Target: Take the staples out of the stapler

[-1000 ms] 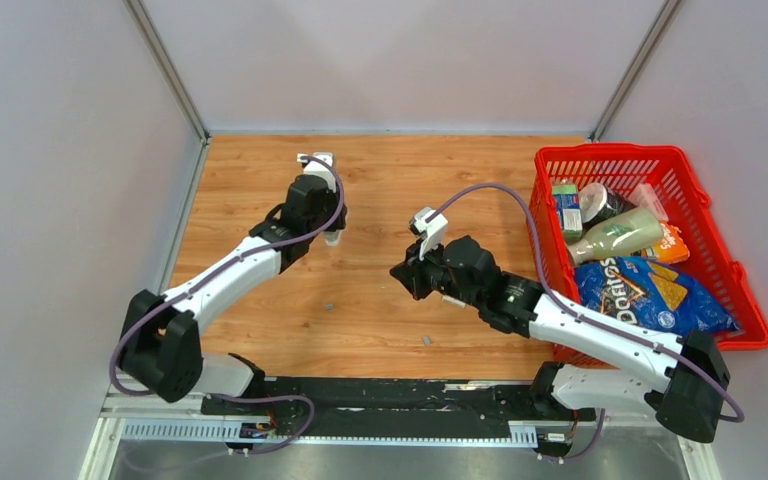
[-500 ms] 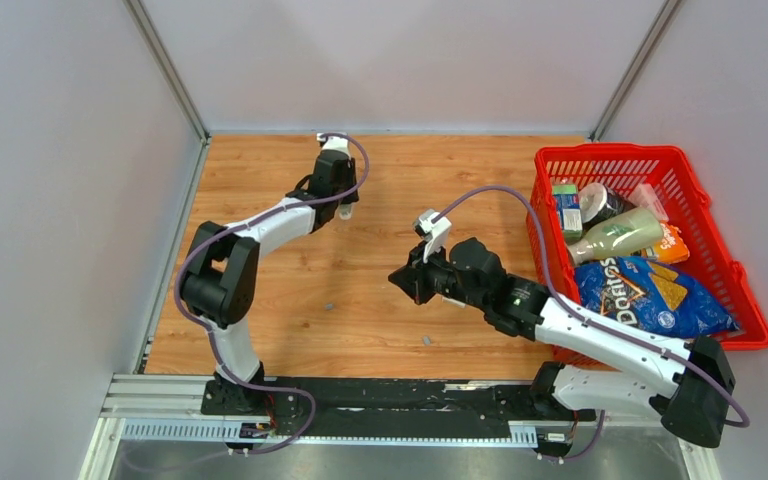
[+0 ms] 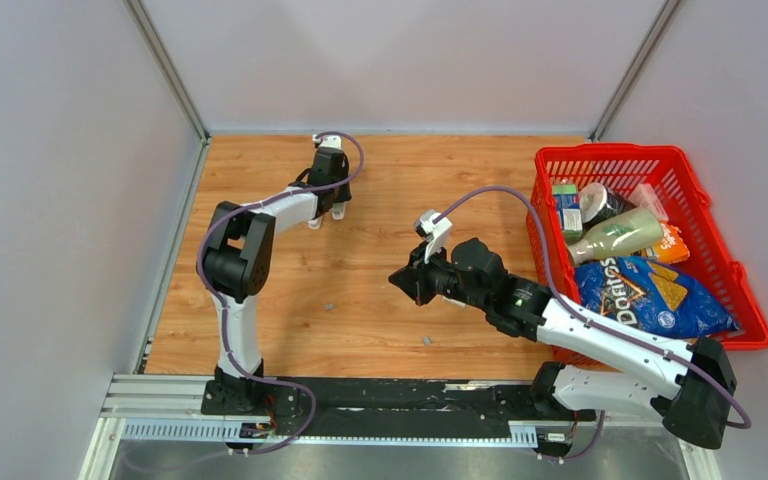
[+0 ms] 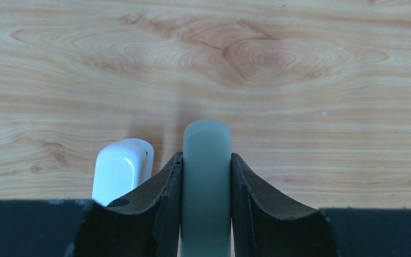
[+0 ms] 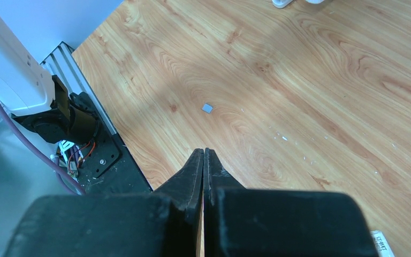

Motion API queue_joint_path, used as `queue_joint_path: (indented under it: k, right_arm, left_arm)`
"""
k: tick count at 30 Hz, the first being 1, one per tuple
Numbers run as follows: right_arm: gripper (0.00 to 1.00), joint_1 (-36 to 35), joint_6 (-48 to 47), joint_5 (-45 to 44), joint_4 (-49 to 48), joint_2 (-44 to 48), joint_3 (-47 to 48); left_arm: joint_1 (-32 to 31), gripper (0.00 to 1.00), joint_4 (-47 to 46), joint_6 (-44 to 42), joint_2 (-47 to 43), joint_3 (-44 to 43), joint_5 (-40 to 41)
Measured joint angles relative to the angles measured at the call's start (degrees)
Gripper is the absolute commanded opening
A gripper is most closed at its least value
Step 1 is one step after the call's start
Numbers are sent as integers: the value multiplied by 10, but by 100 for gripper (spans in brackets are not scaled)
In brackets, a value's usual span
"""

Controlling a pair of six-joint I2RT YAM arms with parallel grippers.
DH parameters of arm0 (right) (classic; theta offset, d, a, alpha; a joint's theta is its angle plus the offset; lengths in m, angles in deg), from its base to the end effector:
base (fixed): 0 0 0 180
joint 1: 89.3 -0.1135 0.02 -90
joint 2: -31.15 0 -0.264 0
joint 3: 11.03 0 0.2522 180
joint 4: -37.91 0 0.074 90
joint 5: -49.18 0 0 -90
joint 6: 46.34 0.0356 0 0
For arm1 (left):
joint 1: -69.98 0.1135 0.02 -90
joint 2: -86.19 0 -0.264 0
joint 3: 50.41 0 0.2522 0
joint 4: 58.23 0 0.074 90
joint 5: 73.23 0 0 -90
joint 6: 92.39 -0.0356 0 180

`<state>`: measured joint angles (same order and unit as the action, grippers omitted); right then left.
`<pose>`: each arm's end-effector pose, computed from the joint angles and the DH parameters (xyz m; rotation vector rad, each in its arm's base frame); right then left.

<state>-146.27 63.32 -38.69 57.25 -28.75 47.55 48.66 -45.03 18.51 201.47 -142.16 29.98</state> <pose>0.1309 0.2038 0.2974 -0.6792 1.9295 0.9069 0.4231 -0.1564 0.1865 -0.1193 2.1935 -0.1592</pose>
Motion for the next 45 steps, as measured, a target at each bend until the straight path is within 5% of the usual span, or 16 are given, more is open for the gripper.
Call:
queue_joint_path:
  k: [24, 26, 35, 45]
  right_arm:
    - [5, 0, 3, 4, 2, -20, 0]
    - [11, 0, 3, 3, 3, -20, 0]
    - [47, 0, 0, -30, 45, -6, 0]
    - [59, 5, 6, -113, 125, 8, 12]
  left_arm:
    - [3, 66, 36, -24, 27, -12, -26]
    - [3, 75, 38, -24, 27, -12, -27]
    - [3, 75, 60, -24, -38, 1, -39]
    - [-2, 74, 56, -12, -193, 63, -98]
